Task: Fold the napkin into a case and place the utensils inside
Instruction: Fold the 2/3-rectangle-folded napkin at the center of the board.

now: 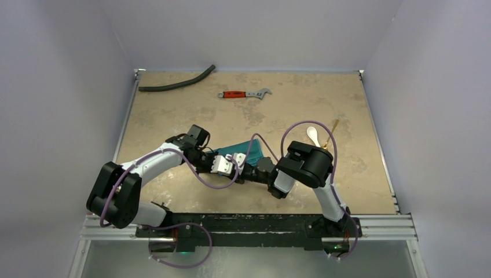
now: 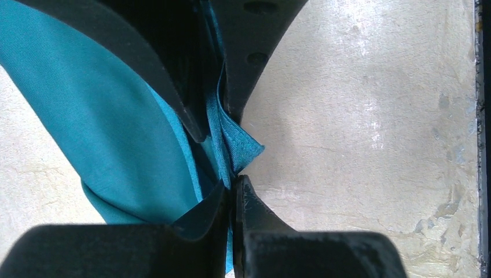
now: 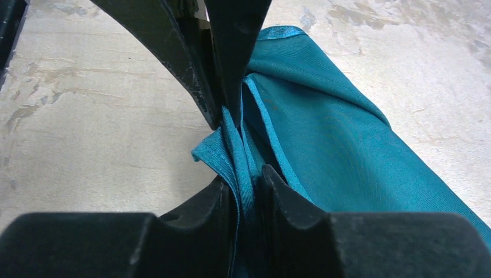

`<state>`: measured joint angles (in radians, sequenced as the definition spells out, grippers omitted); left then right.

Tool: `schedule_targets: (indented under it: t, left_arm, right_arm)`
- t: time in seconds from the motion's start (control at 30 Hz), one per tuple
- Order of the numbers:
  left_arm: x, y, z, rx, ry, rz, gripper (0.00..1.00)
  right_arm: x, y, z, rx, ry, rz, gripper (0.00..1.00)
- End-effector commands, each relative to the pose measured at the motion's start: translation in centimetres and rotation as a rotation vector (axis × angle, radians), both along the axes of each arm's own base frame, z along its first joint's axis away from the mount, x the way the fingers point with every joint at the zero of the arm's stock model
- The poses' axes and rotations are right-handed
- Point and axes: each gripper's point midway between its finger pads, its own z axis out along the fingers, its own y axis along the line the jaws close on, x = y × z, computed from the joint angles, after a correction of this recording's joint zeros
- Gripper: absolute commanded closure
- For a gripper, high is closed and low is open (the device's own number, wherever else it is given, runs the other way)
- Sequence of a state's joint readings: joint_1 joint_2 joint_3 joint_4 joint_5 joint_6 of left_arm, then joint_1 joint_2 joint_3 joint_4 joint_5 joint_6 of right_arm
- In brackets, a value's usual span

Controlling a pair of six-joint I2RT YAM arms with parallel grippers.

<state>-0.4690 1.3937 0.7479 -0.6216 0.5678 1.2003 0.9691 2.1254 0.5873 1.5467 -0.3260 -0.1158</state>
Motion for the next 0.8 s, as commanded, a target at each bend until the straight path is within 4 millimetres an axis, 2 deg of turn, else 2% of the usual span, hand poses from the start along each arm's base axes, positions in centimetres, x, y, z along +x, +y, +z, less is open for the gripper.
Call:
schedule_targets:
  t: [0.0, 0.1, 0.13, 0.2, 0.27, 0.33, 0.37, 0.47, 0.67, 0.77]
  left_arm:
    - [0.2, -0.4, -0.1, -0.014, -0.034, -0.028, 1.0]
    - [0.3, -0.2, -0.4, -0.005, -0.039, -0.023, 0.99]
    - [0.2, -0.2, -0.4, -0.003, -0.039, -0.021, 0.89]
    - [0.5, -0.1, -0.2, 0.004, -0.041, -0.007, 0.59]
    - [0.6, 0.0, 0.3, 0.018, -0.042, -0.009, 0.46]
    - [0.7, 0.3, 0.8, 0.029, -0.039, -0.007, 0.25]
    - [0.7, 0.5, 1.1, 0.031, -0.034, -0.003, 0.18]
    - [0.0, 1.2, 1.8, 0.036, -0.027, -0.004, 0.11]
    - [-1.2, 1.9, 2.5, 0.007, -0.108, -0.014, 0.07]
    - [-0.5, 1.5, 2.4, -0.013, -0.217, 0.011, 0.05]
  right_arm:
    - [-0.4, 0.8, 14.1, 0.494, -0.293, 0.035, 0.77]
    - [-0.8, 0.8, 13.6, 0.49, -0.251, 0.048, 0.82]
    - [-0.9, 0.8, 13.4, 0.49, -0.229, 0.051, 0.84]
    - [-1.2, 0.7, 13.0, 0.488, -0.183, 0.058, 0.89]
    - [-1.3, 0.7, 12.6, 0.481, -0.163, 0.06, 0.91]
    - [-1.2, 0.6, 12.5, 0.481, -0.158, 0.052, 0.92]
    - [-1.1, 0.6, 12.4, 0.48, -0.156, 0.045, 0.91]
    - [-0.8, 0.4, 12.4, 0.482, -0.146, 0.027, 0.93]
    - [-0.8, 0.7, 11.8, 0.476, -0.089, 0.028, 0.93]
    - [-0.7, 1.0, 11.4, 0.473, -0.05, 0.033, 0.92]
